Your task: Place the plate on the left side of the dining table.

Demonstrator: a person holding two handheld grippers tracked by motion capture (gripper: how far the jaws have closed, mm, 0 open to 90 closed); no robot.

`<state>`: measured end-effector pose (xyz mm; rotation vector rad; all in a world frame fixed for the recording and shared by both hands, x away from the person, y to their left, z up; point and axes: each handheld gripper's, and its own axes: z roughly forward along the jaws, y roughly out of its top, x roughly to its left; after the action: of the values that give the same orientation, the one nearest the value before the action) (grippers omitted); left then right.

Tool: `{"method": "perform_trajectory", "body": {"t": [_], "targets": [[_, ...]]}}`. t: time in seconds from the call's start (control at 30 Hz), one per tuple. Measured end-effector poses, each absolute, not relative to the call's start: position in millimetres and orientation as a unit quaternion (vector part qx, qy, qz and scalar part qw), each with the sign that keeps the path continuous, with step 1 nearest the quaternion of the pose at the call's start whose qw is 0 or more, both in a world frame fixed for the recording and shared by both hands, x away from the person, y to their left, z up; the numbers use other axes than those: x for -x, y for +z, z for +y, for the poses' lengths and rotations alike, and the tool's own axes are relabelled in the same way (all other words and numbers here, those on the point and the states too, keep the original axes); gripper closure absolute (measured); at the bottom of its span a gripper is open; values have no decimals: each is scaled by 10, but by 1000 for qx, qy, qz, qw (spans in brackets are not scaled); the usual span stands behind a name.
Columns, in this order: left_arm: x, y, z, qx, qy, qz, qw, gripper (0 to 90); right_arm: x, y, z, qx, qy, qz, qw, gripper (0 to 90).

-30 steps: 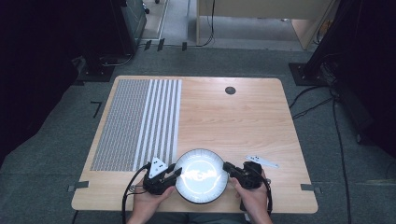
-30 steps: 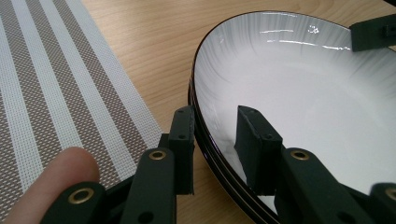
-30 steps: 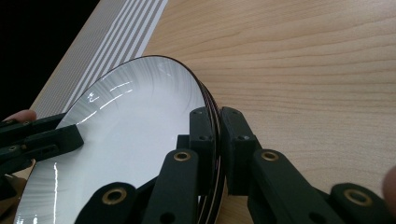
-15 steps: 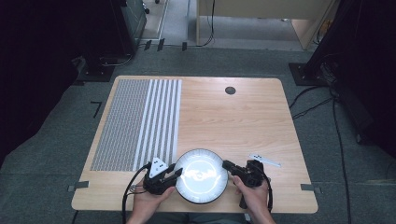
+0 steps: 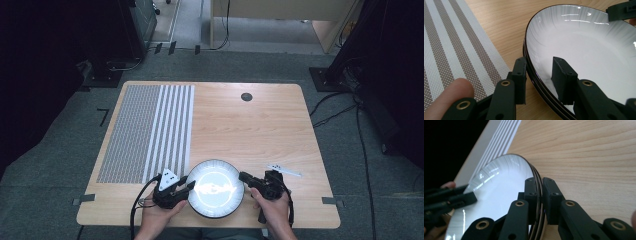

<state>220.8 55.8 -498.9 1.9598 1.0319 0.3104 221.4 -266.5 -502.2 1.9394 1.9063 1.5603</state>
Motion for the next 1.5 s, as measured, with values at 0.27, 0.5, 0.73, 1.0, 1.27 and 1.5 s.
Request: {"method": "perform_trajectory", "body": {"t": [0.27,0.5,0.73,1.0,1.27,1.5], "targets": [[-2132,-4940,647,-786,107,412,448,652,-2065,-4910,-2715,-606,459,650,-3,784],[-2127,-4945,671,-782,95,417,453,655,-2064,-4915,-2687,-610,446,654,-24,773],[-2128,-4959,648,-782,97,422,449,657,-2115,-4966,-2783,-639,458,611,-88,796],[-2160,-4973,692,-776,73,424,461,643,-2157,-5013,-2841,-652,468,584,-122,806],[-2174,-4979,703,-773,65,427,464,635,-2183,-5075,-2898,-669,477,547,-163,809],[-2170,-4967,709,-772,66,430,464,652,-2179,-5091,-2916,-673,482,534,-171,817]]}}
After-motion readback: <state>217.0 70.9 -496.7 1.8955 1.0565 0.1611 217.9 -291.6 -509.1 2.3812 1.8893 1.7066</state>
